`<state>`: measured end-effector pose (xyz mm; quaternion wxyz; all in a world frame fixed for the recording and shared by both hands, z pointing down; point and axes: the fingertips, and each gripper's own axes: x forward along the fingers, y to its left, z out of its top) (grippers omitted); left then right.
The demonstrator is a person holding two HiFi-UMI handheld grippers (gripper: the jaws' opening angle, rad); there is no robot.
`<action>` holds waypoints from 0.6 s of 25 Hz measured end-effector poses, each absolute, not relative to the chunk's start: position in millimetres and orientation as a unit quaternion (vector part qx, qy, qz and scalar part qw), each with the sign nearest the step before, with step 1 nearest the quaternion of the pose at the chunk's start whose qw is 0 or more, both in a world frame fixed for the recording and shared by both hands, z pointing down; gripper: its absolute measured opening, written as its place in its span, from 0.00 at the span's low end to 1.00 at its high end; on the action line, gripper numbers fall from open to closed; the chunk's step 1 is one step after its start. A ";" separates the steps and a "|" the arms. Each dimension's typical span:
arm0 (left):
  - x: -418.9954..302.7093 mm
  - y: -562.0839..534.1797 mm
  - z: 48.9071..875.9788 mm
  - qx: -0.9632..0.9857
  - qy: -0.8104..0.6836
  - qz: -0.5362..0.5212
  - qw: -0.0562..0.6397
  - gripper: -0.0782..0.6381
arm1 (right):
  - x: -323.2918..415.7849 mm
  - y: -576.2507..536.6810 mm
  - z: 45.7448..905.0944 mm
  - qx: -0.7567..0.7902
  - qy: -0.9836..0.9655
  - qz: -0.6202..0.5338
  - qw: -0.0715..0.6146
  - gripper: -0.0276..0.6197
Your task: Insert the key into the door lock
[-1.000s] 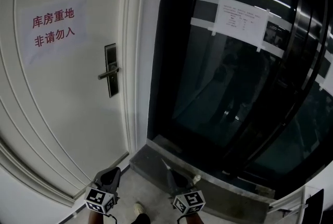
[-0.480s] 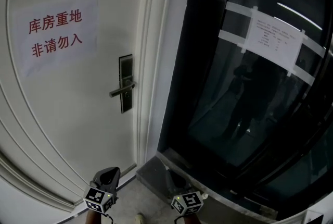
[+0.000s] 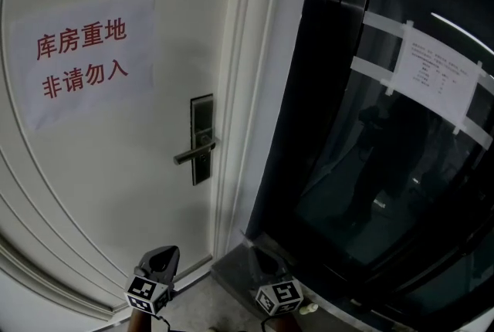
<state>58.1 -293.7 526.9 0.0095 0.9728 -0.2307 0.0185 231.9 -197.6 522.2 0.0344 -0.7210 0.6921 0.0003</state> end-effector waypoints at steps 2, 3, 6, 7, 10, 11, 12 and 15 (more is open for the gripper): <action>55.9 -301.0 525.1 0.970 -0.241 0.016 0.007 0.11 | 232.9 -208.5 520.2 -0.714 0.700 0.002 0.030 0.06; 55.0 -305.7 524.1 0.969 -0.247 0.015 0.007 0.11 | 233.9 -214.4 518.9 -0.710 0.704 0.002 0.029 0.06; 53.5 -318.4 523.3 0.964 -0.264 0.013 0.007 0.11 | 238.6 -231.9 515.5 -0.699 0.714 0.005 0.029 0.06; 53.4 -321.8 523.7 0.963 -0.270 0.013 0.007 0.11 | 240.9 -238.2 514.2 -0.695 0.718 0.008 0.028 0.06; 53.2 -333.9 523.8 0.956 -0.294 0.009 0.006 0.11 | 249.1 -261.0 509.0 -0.681 0.731 0.018 0.027 0.06; 52.8 -338.4 523.8 0.953 -0.303 0.009 0.007 0.11 | 251.2 -269.4 507.1 -0.675 0.737 0.019 0.027 0.06; 52.6 -342.4 524.1 0.950 -0.313 0.009 0.008 0.11 | 252.7 -277.3 504.9 -0.669 0.743 0.021 0.025 0.06; 54.7 -350.3 523.8 0.942 -0.336 0.010 0.010 0.11 | 258.6 -299.0 498.1 -0.650 0.760 0.028 0.019 0.06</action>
